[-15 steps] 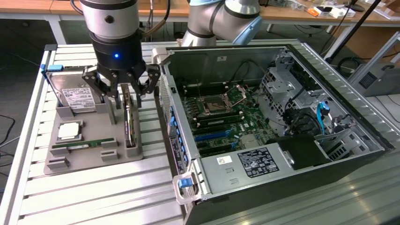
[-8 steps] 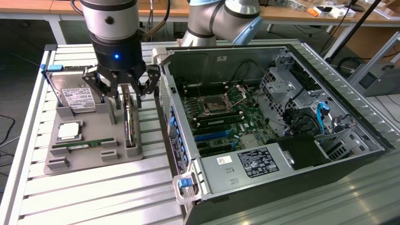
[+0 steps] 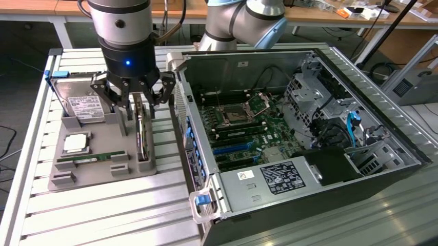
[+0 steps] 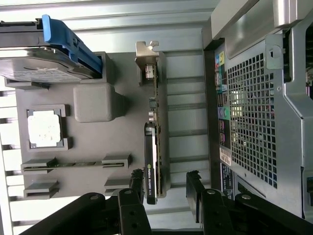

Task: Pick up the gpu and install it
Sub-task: 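Pick up the gpu and move the gpu toward the slot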

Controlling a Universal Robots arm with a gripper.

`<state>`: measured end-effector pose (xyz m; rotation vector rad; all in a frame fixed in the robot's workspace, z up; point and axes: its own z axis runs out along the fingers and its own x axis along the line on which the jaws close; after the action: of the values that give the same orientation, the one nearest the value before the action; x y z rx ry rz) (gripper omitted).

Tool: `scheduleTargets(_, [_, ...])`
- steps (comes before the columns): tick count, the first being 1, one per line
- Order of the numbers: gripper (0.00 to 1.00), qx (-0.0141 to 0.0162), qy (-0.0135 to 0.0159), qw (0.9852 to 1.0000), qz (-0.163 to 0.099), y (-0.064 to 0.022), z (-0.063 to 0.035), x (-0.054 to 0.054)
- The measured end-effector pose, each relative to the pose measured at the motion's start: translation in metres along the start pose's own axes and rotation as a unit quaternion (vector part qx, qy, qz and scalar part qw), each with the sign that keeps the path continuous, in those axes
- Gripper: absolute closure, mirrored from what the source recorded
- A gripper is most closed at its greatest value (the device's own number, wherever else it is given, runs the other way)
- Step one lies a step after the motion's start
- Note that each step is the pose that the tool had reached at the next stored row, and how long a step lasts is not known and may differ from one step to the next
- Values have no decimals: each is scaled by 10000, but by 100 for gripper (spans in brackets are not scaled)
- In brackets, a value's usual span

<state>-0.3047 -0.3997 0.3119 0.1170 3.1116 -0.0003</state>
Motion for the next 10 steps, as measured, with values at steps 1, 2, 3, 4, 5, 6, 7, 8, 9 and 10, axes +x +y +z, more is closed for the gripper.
scheduleTargets(1, [52, 0, 0, 10000, 0, 0, 2, 0])
scheduleTargets(2, [52, 0, 0, 10000, 0, 0, 3, 0])
scheduleTargets(3, [52, 0, 0, 10000, 0, 0, 5, 0])
scheduleTargets(4, [52, 0, 0, 10000, 0, 0, 6, 0])
scheduleTargets(5, [52, 0, 0, 10000, 0, 0, 7, 0])
scheduleTargets(6, [52, 0, 0, 10000, 0, 0, 9, 0])
scheduleTargets(7, [52, 0, 0, 10000, 0, 0, 12, 0])
scheduleTargets(8, [52, 0, 0, 10000, 0, 0, 14, 0])
scheduleTargets(9, [52, 0, 0, 10000, 0, 0, 17, 0])
scheduleTargets(10, [52, 0, 0, 10000, 0, 0, 19, 1])
